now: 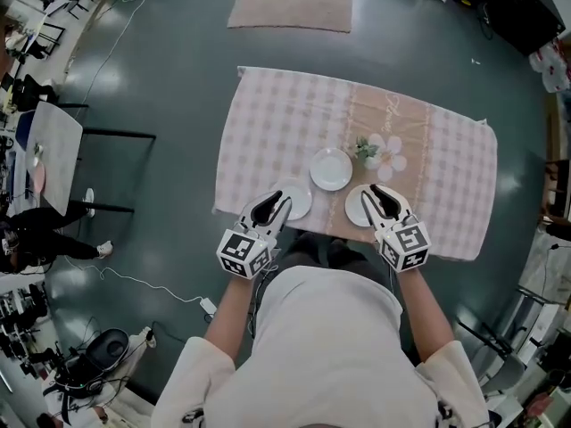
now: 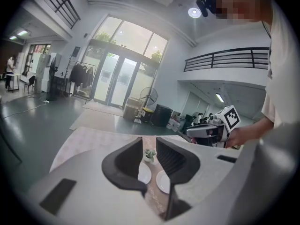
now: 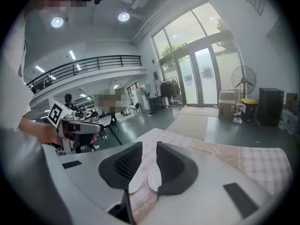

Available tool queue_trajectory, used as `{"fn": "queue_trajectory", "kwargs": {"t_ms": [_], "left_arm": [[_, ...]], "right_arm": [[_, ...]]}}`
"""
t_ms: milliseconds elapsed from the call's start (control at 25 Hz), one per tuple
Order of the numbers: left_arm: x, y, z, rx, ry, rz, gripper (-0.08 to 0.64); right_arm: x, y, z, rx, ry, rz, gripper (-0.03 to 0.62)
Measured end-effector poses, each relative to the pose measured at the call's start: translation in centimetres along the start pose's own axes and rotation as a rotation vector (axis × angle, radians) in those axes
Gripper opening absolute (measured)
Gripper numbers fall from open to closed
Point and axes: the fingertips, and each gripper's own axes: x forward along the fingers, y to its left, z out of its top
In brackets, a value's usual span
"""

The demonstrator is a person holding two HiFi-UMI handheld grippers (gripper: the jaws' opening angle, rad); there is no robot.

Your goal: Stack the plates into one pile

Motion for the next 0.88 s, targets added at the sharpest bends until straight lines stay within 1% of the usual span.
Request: {"fn": "queue_trajectory", "kwargs": {"t_ms": [200,360,520,880], "left_arm": [[1.0,2.4,-1.8,-0.028,0.049,-0.014,0.097],[1.6,4.3,-4.1,-0.065,0.092,-0.013,0.097],[2.0,5.5,-6.5,-0.093,0.14,-0.016,0.097],[2.8,8.9,-13.6,-0.156,0.264,0.023,0.097]], "right_arm": [[2.9,0.4,-1.5,0.017,0.051,-0.004,0.11],[5.0,0.2,-3.5,0.041,0.096,-0.015,0.106],[7.0,0.5,-5.7,0.058,0.144,-0.008,0.106],[11.1,2.1,-11.4,0.101,0.27,0.025,0.106]]}}
